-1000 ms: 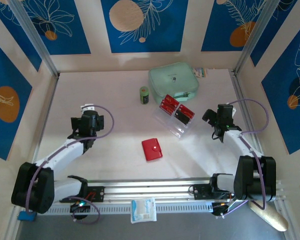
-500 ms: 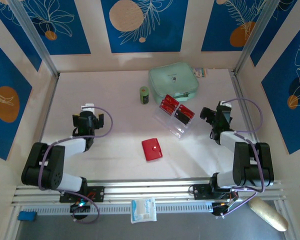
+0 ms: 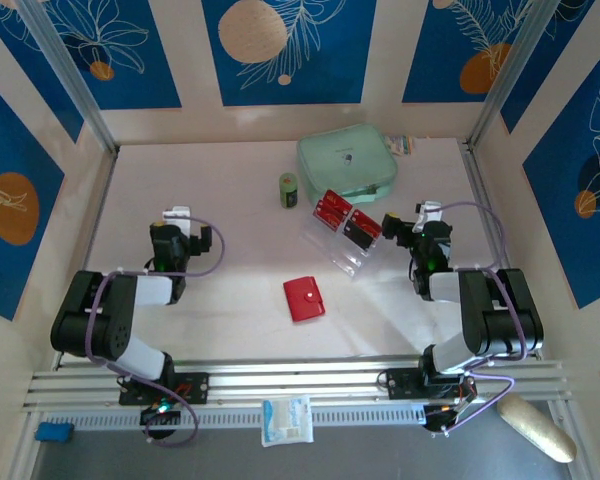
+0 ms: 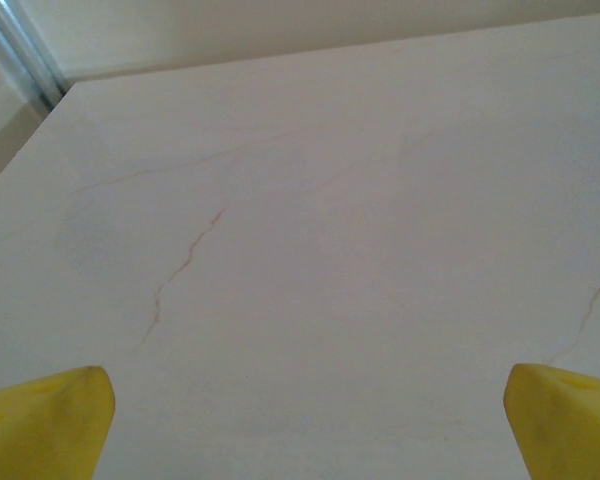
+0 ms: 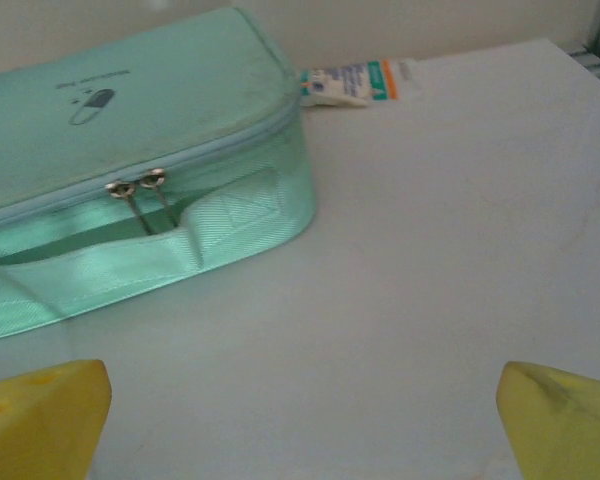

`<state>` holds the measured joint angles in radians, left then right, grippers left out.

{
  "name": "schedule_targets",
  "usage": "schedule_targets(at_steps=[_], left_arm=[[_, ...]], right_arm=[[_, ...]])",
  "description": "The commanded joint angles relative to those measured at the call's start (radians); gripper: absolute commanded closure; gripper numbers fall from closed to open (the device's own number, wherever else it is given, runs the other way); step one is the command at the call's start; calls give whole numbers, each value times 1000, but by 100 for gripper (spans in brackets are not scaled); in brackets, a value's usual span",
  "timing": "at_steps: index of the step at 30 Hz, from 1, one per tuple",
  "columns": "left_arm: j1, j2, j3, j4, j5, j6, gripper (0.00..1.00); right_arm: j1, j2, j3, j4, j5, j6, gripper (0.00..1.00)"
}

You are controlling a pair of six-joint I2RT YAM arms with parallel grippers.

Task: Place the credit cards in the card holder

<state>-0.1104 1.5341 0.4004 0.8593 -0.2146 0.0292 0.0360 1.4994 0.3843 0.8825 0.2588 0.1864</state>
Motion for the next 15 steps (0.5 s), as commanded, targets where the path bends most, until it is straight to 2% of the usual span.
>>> schedule_targets(at_steps=[1, 4, 15], left_arm=[[16, 22, -26, 67, 74, 16, 0], [17, 30, -26, 72, 76, 14, 0], [27, 35, -18, 69, 96, 9, 0]], right_arm=[[6, 26, 13, -40, -21, -76, 1], [-17, 24, 21, -57, -52, -62, 1], [-3, 24, 14, -38, -28, -69, 1]])
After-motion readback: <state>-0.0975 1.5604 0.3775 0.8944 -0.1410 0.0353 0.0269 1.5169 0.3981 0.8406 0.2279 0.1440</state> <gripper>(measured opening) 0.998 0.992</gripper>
